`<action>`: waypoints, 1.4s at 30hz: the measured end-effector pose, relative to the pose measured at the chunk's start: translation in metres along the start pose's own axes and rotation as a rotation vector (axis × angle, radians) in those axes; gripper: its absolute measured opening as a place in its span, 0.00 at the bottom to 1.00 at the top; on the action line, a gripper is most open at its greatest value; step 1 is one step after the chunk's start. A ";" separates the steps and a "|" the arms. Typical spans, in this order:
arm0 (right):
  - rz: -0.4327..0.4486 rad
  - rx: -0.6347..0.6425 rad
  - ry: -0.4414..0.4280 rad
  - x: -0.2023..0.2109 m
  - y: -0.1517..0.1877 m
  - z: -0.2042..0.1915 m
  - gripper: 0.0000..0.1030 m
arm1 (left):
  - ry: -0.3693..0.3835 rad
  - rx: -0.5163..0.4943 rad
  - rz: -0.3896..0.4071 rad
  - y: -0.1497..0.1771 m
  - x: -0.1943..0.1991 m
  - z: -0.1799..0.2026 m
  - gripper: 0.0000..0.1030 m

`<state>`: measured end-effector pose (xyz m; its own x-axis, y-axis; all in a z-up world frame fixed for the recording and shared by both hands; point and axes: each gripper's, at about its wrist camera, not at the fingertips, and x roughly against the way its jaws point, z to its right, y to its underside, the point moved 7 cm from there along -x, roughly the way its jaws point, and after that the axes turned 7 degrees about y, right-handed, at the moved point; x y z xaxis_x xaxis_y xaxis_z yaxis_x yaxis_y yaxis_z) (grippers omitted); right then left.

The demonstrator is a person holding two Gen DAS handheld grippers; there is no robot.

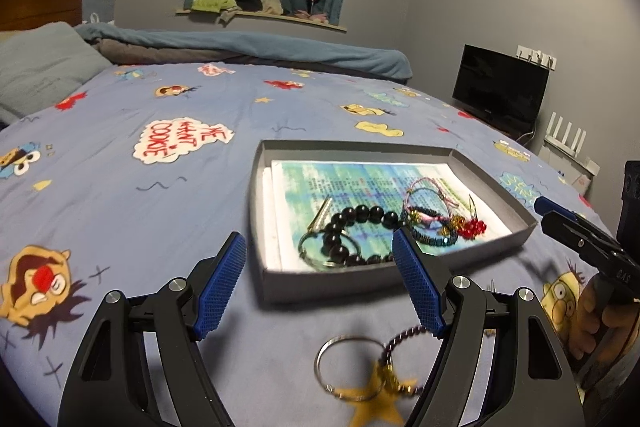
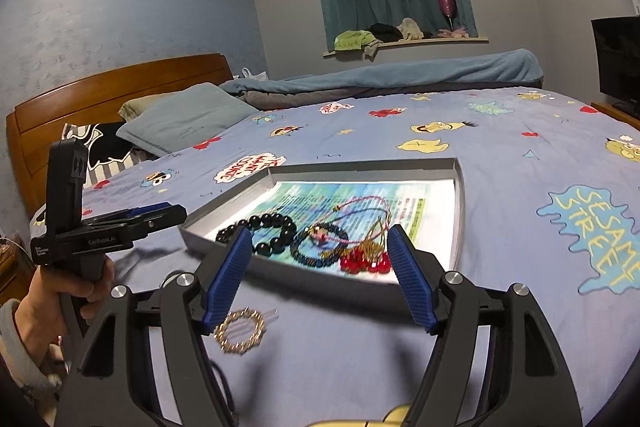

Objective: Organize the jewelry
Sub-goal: 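Move both open grippers back to the remaining jewelry, then grasp the black hair tie with the right gripper while the left approaches the dark red bead bracelet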

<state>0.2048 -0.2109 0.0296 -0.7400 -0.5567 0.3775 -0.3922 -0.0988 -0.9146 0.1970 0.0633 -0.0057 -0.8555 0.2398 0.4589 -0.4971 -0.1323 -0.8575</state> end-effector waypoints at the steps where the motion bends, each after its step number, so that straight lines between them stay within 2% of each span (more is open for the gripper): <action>1: -0.001 -0.001 -0.001 0.002 0.001 0.000 0.69 | 0.001 0.003 -0.001 0.003 0.003 0.000 0.74; 9: -0.019 -0.013 -0.008 0.009 0.011 0.001 0.71 | 0.013 -0.003 -0.005 0.020 0.020 0.006 0.74; 17: -0.077 0.096 -0.042 0.012 0.030 -0.025 0.71 | 0.036 -0.047 -0.026 0.036 0.030 0.020 0.74; 27: -0.154 0.141 -0.052 0.018 0.060 -0.043 0.70 | 0.055 -0.133 -0.062 0.056 0.031 0.049 0.74; 28: -0.174 0.165 -0.048 0.017 0.066 -0.047 0.68 | 0.056 -0.138 -0.066 0.058 0.031 0.051 0.74; 32: -0.226 0.225 -0.039 0.015 0.082 -0.056 0.43 | 0.057 -0.147 -0.067 0.060 0.032 0.055 0.74; 37: -0.249 0.226 -0.033 0.013 0.088 -0.055 0.26 | 0.062 -0.156 -0.071 0.060 0.030 0.059 0.74; 39: -0.249 0.234 -0.036 0.013 0.089 -0.056 0.12 | 0.063 -0.171 -0.076 0.061 0.028 0.063 0.74; 42: -0.235 0.245 -0.033 0.015 0.087 -0.057 0.12 | 0.075 -0.193 -0.075 0.062 0.027 0.070 0.74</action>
<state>0.1280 -0.1809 -0.0360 -0.6248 -0.5216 0.5810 -0.4044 -0.4204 -0.8123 0.1332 -0.0061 -0.0305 -0.8002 0.3142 0.5109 -0.5160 0.0736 -0.8534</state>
